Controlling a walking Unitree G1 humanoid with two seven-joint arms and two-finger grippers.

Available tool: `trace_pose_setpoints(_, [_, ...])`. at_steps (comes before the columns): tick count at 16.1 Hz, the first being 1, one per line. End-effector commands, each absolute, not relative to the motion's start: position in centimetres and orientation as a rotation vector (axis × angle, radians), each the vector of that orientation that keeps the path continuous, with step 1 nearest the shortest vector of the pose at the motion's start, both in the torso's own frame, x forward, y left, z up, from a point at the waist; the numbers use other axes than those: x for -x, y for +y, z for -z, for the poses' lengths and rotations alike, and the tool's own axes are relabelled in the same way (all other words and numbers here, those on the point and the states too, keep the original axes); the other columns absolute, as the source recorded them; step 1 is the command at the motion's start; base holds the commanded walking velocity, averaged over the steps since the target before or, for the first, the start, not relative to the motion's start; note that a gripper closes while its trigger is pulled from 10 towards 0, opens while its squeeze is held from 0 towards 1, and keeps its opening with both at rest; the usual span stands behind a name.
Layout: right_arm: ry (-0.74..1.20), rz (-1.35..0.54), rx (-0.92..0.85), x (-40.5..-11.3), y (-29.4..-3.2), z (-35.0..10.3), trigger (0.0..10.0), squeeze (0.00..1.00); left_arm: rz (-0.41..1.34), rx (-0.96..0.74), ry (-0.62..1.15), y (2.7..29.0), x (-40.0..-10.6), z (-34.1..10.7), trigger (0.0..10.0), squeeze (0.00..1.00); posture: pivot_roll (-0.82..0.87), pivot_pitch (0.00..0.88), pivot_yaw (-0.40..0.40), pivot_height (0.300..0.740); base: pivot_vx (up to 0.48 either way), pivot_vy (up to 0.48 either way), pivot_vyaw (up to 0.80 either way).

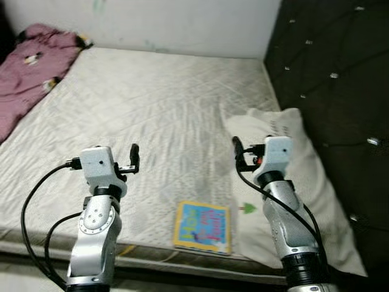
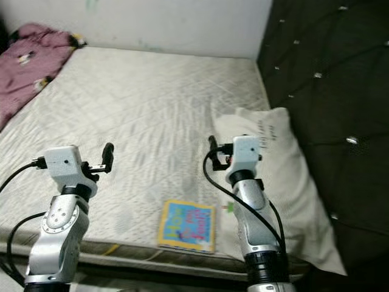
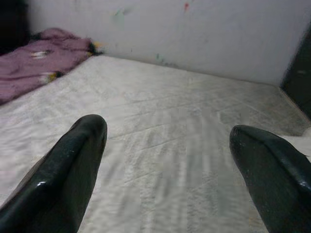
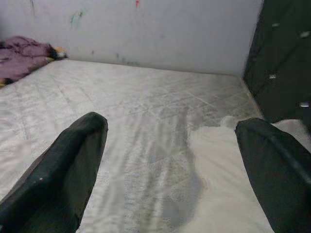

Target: Clean up the room

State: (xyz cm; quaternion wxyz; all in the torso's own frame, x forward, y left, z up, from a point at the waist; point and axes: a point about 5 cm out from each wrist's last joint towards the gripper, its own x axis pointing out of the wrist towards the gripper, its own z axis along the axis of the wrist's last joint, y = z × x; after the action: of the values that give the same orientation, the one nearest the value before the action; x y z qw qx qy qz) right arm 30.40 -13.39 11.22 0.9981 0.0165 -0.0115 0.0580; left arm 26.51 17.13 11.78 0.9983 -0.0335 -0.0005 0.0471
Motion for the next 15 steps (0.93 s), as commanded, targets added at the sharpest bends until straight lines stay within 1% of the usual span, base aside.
trace_pose_setpoints(1, [-0.022,-0.129,-0.039,-30.43,-13.23,-11.38,10.0,0.0,-0.088,0.07,0.002,17.13,-26.61,-11.85,10.0,0.0,0.0,0.0,0.029,0.74,0.0,0.465,0.0])
trace_pose_setpoints(15, [-0.013,-0.131,-0.044,-30.54,-13.11,-11.21,10.0,0.0,-0.075,0.071,0.01,16.81,-27.05,-11.83,10.0,0.0,0.01,0.0,0.033,0.74,0.0,0.464,0.0])
